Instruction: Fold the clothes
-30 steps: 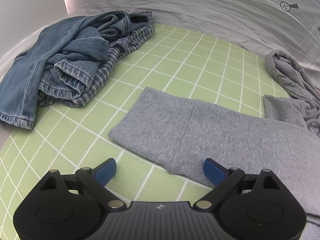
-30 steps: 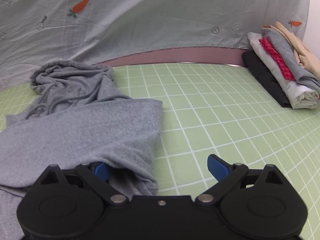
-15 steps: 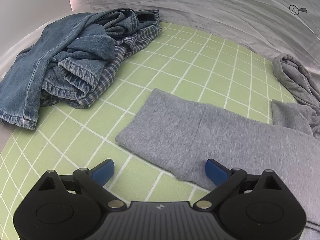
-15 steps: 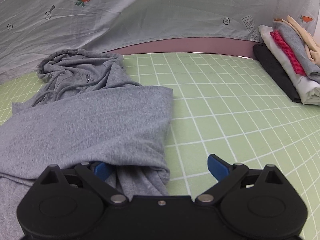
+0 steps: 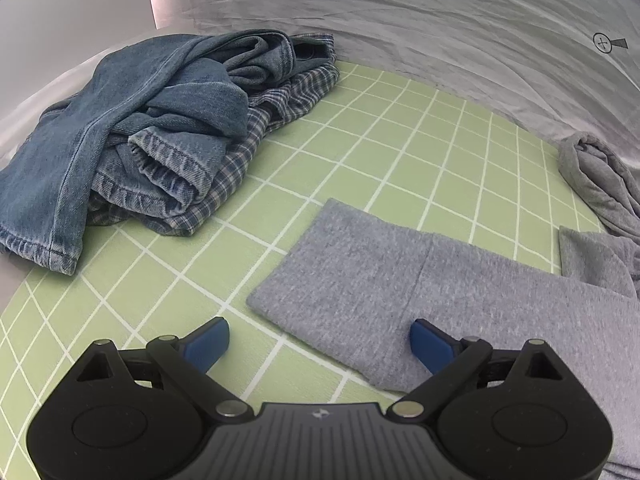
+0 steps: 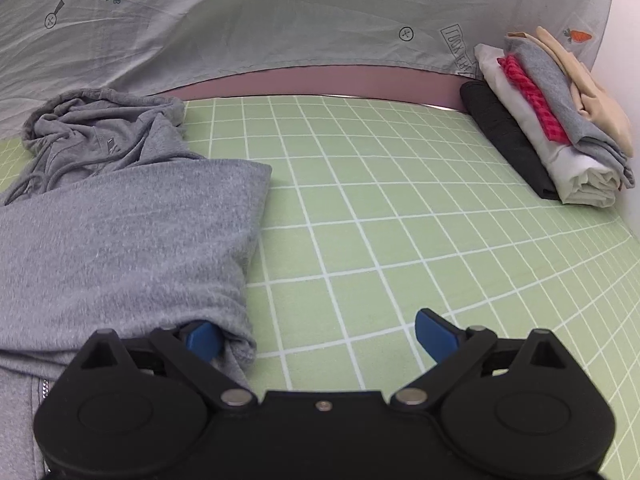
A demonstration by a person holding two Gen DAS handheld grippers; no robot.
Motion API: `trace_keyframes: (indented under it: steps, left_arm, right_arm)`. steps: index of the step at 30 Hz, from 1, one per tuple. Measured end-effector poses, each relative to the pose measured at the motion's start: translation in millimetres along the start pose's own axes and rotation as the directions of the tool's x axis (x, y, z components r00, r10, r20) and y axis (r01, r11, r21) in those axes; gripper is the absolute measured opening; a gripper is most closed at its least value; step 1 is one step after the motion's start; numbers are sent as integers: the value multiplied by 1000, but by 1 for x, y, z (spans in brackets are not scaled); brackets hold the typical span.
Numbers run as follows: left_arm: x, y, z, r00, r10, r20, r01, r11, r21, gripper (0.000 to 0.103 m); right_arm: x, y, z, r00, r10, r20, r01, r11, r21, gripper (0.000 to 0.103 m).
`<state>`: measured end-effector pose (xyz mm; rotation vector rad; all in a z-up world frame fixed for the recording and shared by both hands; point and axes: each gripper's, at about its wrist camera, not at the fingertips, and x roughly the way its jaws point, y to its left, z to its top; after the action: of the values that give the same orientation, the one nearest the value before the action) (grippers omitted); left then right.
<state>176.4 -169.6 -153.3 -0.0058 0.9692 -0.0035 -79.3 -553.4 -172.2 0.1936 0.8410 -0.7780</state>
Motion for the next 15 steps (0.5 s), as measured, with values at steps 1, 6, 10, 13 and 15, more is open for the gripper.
trace_keyframes:
  steps: [1, 6, 10, 13, 15]
  left_arm:
    - [-1, 0, -1, 1000, 5, 9, -5, 1000, -7, 94]
    - [-5, -4, -3, 999, -23, 45, 22, 1000, 14, 74]
    - [-9, -12, 0, 992, -114, 57, 110, 992, 63, 26]
    - [-8, -16, 5, 986, -165, 30, 165, 986, 23, 15]
    - [-15, -21, 7, 984, -171, 49, 170, 985, 24, 14]
  right_arm:
    - [0, 1, -1, 1000, -3, 2, 3, 1000, -3, 99]
    - [-2, 4, 1, 1000, -7, -2, 7, 1000, -20, 99]
    - [-6, 2, 1, 1000, 20, -16, -20, 1000, 1, 99]
    - [-12, 0, -1, 999, 36, -16, -36, 999, -1, 99]
    - [-19, -5, -2, 999, 50, -12, -50, 999, 13, 99]
